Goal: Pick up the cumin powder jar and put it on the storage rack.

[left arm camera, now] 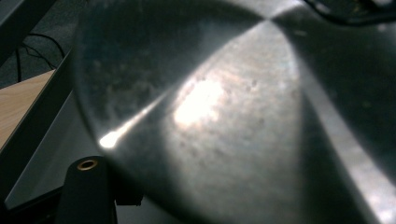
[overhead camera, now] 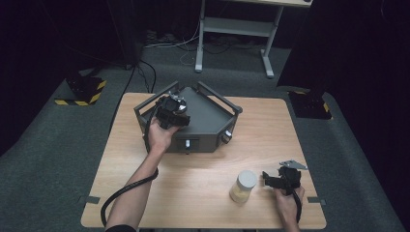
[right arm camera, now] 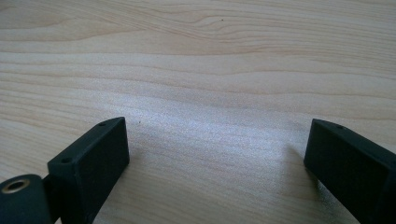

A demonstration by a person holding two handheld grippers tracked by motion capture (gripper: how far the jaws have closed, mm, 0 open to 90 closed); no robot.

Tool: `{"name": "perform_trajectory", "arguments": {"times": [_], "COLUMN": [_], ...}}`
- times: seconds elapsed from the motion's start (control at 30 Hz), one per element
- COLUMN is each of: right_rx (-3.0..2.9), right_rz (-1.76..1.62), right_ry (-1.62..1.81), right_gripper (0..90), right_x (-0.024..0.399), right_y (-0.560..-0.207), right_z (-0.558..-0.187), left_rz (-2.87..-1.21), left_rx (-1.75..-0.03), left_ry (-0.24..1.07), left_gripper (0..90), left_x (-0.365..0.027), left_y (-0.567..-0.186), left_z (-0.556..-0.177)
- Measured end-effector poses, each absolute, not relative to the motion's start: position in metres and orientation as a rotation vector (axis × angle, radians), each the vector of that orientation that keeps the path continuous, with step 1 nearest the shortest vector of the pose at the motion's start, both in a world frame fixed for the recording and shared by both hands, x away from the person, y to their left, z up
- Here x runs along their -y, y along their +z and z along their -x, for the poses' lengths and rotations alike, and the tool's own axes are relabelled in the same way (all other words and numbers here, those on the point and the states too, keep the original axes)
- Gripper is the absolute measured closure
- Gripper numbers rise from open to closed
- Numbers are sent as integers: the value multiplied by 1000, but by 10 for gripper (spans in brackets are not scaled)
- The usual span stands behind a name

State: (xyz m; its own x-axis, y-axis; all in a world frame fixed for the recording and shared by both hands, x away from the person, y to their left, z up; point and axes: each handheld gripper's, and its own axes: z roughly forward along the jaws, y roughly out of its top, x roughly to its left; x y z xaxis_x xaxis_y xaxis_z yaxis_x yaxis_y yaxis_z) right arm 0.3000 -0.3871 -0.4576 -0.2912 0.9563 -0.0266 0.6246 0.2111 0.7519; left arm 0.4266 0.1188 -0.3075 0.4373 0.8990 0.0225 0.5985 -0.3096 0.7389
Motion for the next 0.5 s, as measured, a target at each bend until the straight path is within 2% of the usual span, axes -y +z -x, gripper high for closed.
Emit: {"name": "perform_trajectory", "arguments": {"times": [0.33, 0.5], "right_rx": [-1995, -1994], "right_rz": [-1459, -1459], "right_ry": [880, 880], "right_gripper": [59, 60], "right_x": [387, 387], "right_y": [-458, -458], "right_z": [-300, -300], "left_rz": [-2003, -1978], "left_rx": [-1255, -1263], "left_ry": [572, 551], "left_gripper": [304, 182], "left_x": [-122, -125], "left_y": [-311, -314], "left_z": [-425, -424]}}
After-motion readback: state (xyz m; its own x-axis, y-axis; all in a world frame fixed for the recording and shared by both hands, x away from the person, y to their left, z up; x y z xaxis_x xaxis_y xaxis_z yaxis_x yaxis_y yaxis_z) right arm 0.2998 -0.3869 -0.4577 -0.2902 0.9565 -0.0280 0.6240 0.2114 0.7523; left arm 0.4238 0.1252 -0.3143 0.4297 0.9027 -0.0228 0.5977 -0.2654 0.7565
